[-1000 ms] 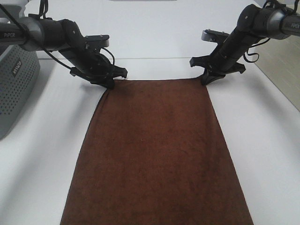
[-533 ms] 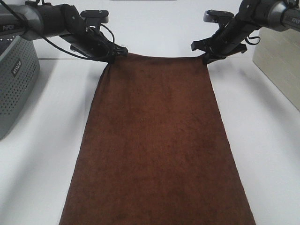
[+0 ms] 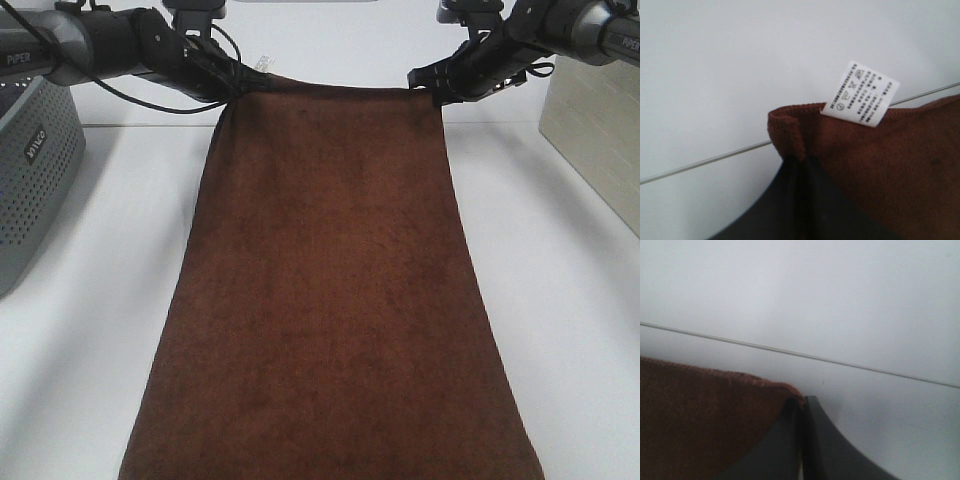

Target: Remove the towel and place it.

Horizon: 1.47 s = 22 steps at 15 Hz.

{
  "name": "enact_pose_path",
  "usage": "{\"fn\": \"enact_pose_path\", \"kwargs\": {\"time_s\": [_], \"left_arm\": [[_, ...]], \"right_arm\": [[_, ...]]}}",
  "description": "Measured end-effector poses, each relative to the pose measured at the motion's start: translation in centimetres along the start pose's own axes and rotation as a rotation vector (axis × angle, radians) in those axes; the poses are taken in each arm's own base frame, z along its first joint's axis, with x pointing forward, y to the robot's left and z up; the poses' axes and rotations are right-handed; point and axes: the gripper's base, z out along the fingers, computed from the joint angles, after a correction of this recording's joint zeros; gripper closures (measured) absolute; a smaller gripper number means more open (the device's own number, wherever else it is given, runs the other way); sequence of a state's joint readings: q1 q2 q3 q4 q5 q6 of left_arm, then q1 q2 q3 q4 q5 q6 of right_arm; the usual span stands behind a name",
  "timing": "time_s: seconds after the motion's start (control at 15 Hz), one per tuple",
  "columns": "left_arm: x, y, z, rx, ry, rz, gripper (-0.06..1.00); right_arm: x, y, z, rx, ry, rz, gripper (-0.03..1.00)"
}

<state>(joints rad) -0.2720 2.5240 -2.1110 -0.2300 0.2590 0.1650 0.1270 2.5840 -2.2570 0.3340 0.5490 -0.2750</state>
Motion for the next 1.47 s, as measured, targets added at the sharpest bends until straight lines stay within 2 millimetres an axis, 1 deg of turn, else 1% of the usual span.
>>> {"fn": "enact_pose_path", "kwargs": {"time_s": [0.53,0.6,0.8,1.07,1.13,1.33,1.47], "left_arm": [[-0.2,0.2,0.2,-0.017,-0.043,0.038,0.94],[0.2,0.2,0.5,-0.019,-0.039,0.038,0.94],[1.6,0.4,1.5,-0.021,-0.015,0.038,0.94],[2.1,0.6,2.2,-0.032,-0.058,0.038,0.94],[3.0,0.7,2.8,-0.036,-0.060,0.038,0.94],[4.1,0.8,3.6,-0.040,-0.054,0.037,0.94],[4.9,0.9,4.2,-0.044,-0.052,0.037,0.94]], "right_arm": [[-0.8,-0.1,0.0,0.010,-0.091,-0.005,0.96],[-0.8,-0.2,0.2,0.014,-0.103,-0.002,0.96],[0.0,-0.4,1.3,0.018,-0.090,-0.001,0.96],[0.1,-0.6,1.9,0.026,-0.129,0.014,0.96],[0.7,-0.8,2.7,0.026,-0.124,0.027,0.96],[1.9,-1.0,4.0,0.024,-0.101,0.041,0.96],[2.2,-1.2,4.4,0.028,-0.107,0.047,0.96]]}}
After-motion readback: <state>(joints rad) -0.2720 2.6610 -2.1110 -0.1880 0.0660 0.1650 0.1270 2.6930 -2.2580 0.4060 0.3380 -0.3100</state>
